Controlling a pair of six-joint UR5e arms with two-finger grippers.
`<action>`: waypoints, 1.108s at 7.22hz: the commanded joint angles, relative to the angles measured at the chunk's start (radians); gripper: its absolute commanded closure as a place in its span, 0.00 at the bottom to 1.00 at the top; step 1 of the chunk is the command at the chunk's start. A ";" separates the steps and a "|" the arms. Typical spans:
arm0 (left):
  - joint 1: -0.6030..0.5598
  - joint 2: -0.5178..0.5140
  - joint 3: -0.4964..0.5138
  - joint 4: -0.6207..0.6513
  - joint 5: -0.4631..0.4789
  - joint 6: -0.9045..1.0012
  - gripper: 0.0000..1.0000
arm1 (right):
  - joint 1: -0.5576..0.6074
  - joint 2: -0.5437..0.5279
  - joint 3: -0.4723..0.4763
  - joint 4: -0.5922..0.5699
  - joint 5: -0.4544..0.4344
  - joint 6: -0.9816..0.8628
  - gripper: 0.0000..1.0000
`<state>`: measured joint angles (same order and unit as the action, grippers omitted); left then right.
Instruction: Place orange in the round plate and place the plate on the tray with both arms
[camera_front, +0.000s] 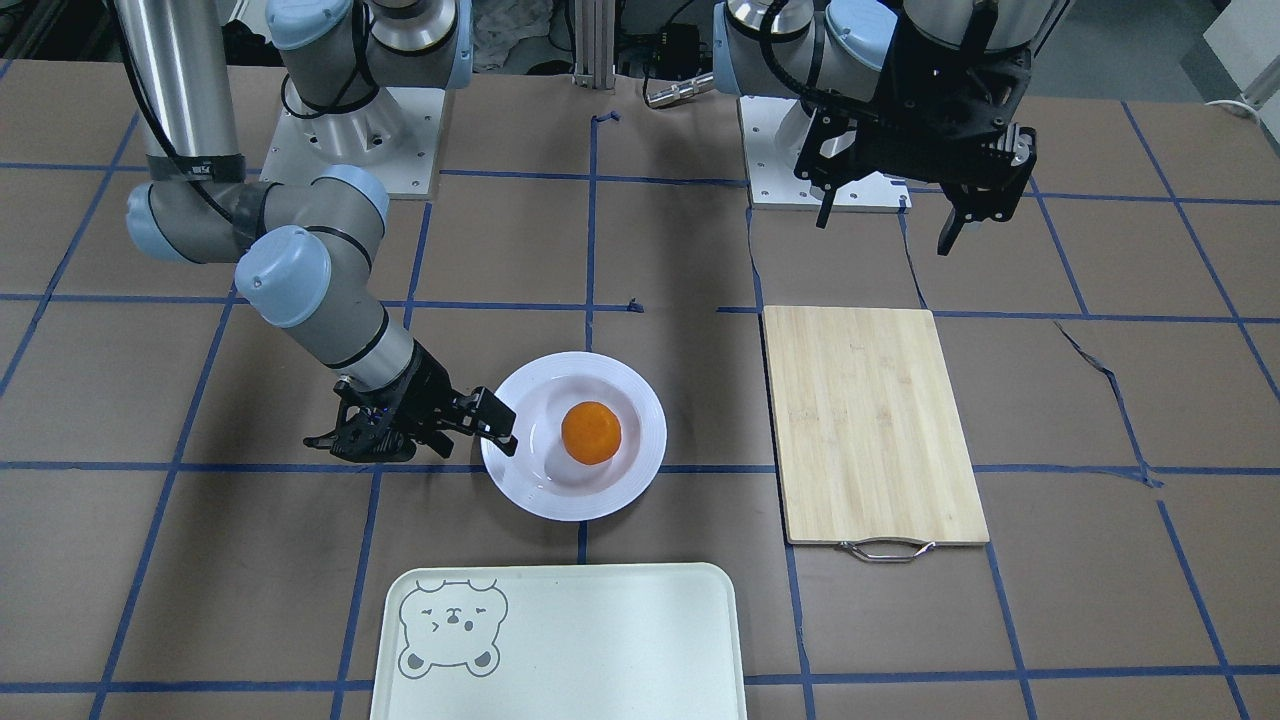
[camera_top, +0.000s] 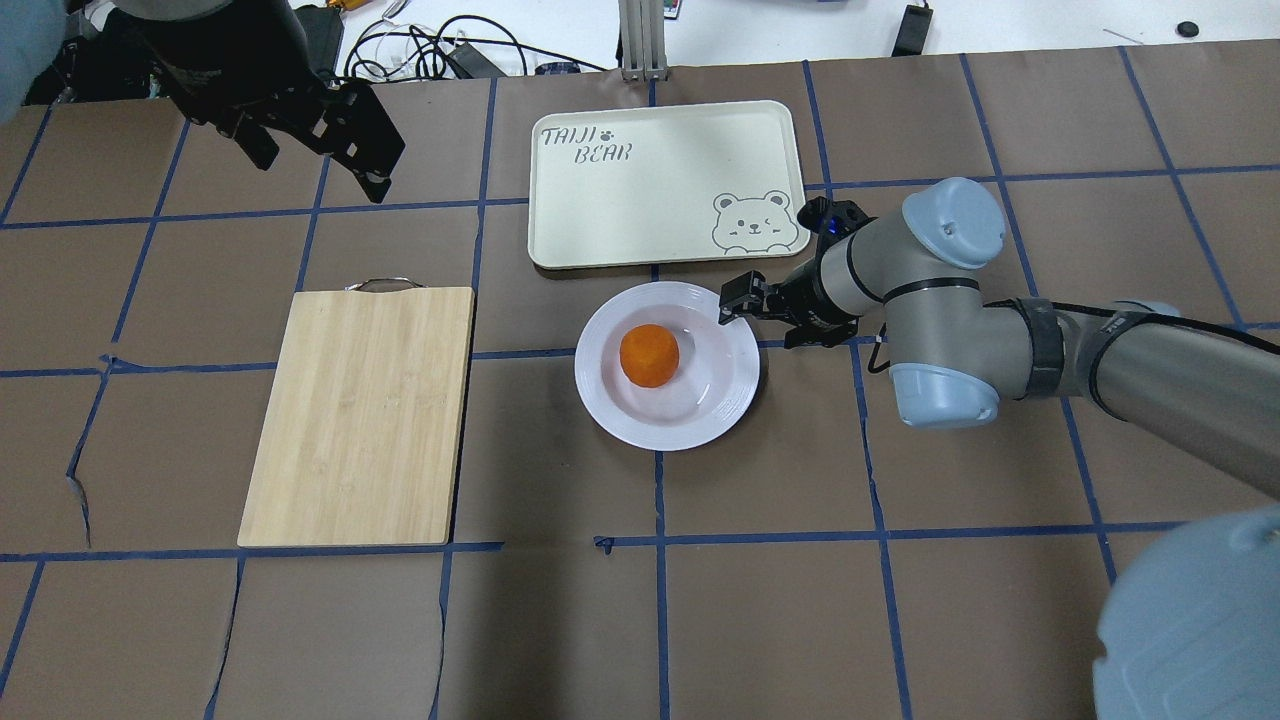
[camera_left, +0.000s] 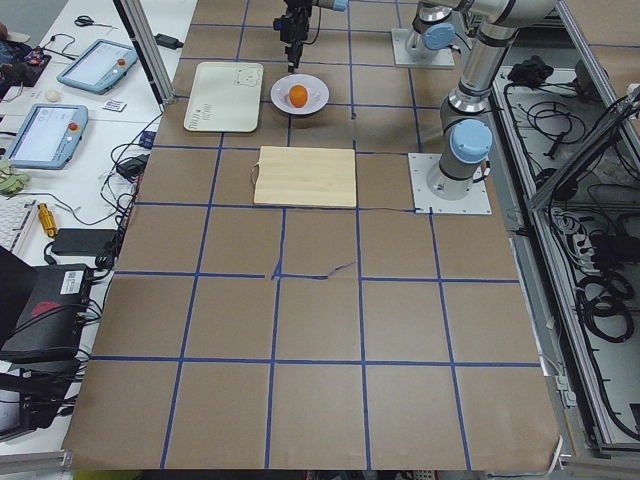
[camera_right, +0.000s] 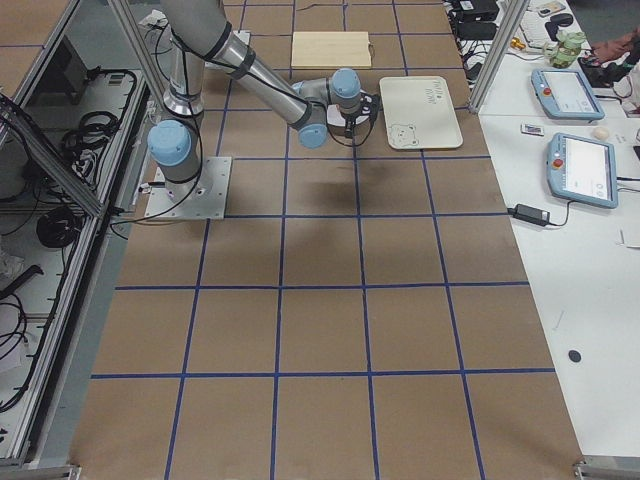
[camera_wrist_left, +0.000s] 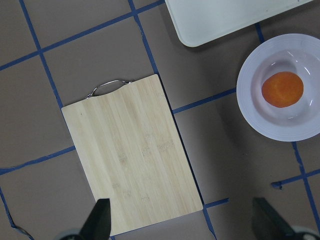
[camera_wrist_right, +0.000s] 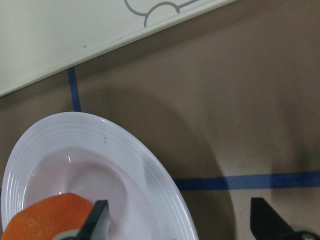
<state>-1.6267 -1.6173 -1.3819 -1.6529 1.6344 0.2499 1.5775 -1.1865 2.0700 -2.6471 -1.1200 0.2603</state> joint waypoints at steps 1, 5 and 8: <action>0.001 -0.026 -0.005 0.028 -0.007 -0.265 0.00 | 0.010 0.024 0.010 -0.019 0.050 0.043 0.00; 0.004 -0.038 0.010 0.053 -0.139 -0.276 0.00 | 0.031 0.036 0.013 -0.004 0.063 0.056 0.13; 0.004 -0.047 -0.009 0.059 -0.140 -0.265 0.00 | 0.047 0.039 0.018 -0.004 0.058 0.057 0.59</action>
<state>-1.6226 -1.6664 -1.3804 -1.5947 1.4941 -0.0176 1.6214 -1.1473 2.0855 -2.6517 -1.0588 0.3165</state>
